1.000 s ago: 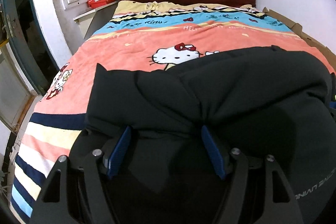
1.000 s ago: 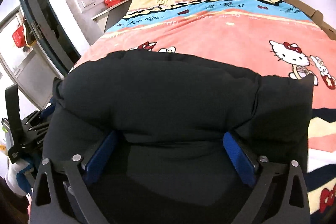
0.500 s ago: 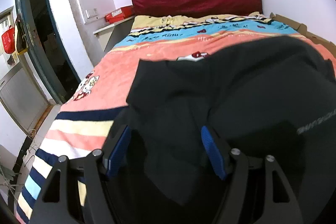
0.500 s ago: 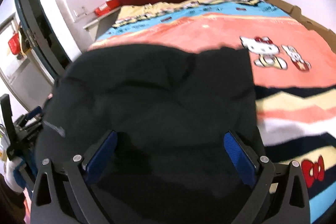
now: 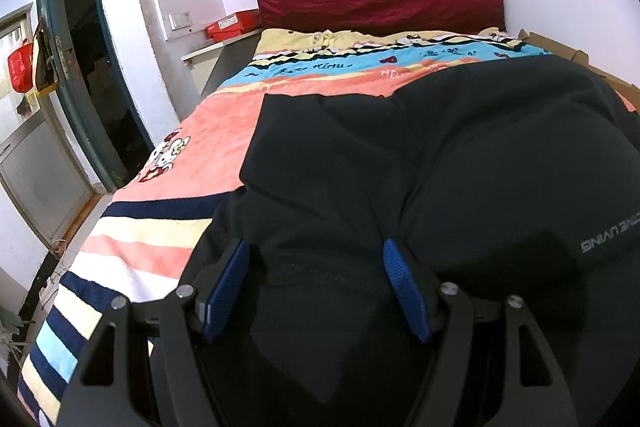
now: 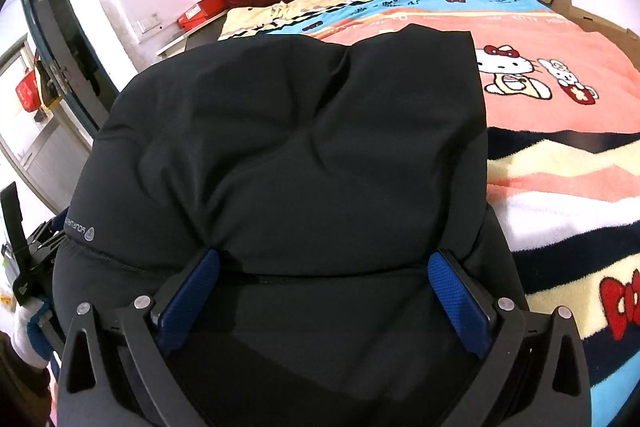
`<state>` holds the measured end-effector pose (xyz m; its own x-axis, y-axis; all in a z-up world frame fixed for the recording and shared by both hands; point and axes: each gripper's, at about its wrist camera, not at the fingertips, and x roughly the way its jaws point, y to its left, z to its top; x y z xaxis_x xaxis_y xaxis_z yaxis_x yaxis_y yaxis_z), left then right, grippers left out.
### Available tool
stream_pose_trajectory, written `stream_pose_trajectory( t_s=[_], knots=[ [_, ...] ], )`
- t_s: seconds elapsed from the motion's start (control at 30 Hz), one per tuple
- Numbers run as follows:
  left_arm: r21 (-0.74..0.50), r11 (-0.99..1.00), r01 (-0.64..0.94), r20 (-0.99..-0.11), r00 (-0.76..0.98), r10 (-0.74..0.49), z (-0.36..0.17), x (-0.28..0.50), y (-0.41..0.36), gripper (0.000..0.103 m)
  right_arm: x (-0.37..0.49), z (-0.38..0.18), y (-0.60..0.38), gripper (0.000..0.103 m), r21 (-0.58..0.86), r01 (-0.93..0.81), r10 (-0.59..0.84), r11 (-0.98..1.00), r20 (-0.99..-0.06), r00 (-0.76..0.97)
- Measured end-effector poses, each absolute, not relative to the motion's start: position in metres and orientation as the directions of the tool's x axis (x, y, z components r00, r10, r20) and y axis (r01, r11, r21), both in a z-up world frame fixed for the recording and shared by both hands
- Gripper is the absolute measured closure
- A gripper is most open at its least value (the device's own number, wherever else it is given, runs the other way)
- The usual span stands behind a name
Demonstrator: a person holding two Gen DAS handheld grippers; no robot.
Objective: Fold large clothes
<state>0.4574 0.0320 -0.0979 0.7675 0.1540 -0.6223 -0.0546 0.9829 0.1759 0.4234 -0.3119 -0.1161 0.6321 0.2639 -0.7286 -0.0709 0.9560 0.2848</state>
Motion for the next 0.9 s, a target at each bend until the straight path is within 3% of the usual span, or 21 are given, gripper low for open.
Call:
stream_pose_trajectory(
  t_s=[0.5, 0.7, 0.9],
  knots=[
    [0.165, 0.986, -0.037, -0.657, 0.741, 0.138, -0.082, 0.441, 0.036, 0.034, 0.399, -0.09, -0.323, 0.001, 0.228, -0.039, 0.201, 0.973, -0.747, 0.634],
    [0.062, 0.997, -0.039, -0.637, 0.768, 0.069, -0.057, 0.426, 0.065, 0.034, 0.386, -0.071, -0.35, 0.001, 0.264, -0.009, 0.206, 0.964, -0.73, 0.652],
    [-0.037, 0.998, -0.046, -0.737, 0.676, 0.004, -0.071, 0.445, 0.108, 0.034, 0.397, -0.081, -0.383, 0.001, 0.366, 0.059, 0.257, 0.929, -0.753, 0.606]
  ],
)
